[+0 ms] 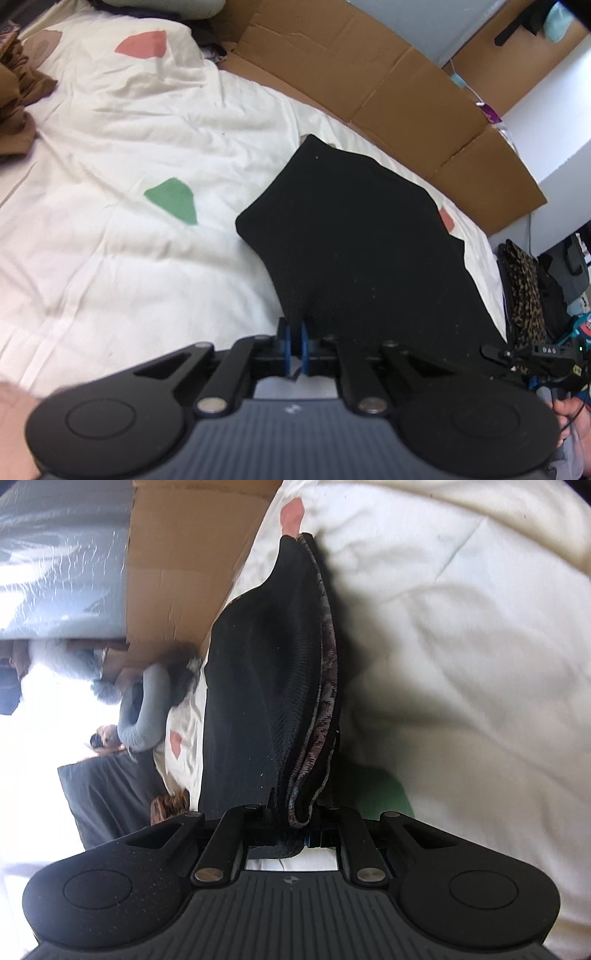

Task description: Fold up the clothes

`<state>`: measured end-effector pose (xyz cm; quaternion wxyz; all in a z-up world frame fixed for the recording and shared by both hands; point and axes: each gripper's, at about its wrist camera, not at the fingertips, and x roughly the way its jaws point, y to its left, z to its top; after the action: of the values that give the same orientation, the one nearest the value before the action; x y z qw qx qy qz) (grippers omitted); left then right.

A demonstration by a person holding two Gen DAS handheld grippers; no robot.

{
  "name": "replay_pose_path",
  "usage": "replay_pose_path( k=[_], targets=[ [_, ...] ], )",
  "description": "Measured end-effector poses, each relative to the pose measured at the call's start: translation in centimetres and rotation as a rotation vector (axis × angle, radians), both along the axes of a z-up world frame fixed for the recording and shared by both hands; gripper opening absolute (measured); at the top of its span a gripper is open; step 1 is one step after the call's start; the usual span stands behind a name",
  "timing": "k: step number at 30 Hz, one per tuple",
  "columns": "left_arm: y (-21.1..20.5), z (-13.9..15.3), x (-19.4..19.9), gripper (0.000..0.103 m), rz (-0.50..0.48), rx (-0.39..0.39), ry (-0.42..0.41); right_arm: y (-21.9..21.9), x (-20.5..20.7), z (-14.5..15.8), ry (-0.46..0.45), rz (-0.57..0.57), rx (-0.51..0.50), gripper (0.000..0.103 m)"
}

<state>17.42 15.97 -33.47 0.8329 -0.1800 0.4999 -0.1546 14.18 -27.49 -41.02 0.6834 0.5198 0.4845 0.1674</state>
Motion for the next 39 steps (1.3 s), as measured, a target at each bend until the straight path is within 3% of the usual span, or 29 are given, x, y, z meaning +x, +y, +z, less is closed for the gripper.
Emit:
replay_pose_path(
  k=[14,22,39],
  targets=[
    [1.7,0.3,-4.8,0.005,-0.039,0.040,0.105,2.8,-1.9,0.9,-0.006,0.225,-0.047,0.008],
    [2.1,0.1,-6.8,0.005,-0.073,0.022,0.159,3.8,-3.6,1.5,-0.010,0.320,-0.087,0.008],
    [-3.7,0.5,-8.4,0.006,-0.438,-0.104,0.271,-1.5,-1.7,4.3,-0.047,0.229,-0.244,0.007]
  ],
)
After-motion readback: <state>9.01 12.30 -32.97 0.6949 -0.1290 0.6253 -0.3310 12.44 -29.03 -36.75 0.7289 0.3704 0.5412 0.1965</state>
